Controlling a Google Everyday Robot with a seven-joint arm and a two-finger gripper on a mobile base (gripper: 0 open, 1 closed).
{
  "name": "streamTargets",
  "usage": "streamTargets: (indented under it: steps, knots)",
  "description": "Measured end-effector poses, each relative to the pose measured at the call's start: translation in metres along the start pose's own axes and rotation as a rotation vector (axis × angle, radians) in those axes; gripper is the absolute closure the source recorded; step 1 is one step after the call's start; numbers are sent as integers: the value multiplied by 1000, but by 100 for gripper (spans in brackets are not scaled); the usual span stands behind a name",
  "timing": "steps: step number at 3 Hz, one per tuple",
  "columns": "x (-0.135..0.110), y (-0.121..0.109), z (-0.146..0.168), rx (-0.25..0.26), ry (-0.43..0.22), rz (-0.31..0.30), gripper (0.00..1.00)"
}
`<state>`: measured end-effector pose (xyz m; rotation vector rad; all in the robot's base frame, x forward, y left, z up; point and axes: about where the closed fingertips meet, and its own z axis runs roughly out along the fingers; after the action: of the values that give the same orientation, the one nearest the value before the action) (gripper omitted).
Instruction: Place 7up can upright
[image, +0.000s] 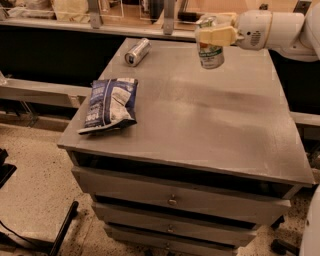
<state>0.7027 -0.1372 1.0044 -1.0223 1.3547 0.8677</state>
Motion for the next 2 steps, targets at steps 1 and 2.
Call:
streamTargets:
  steps: [1,2]
  knots:
    - [23,0,-20,22,-41,31,100]
    - [40,0,-27,103,28,46,100]
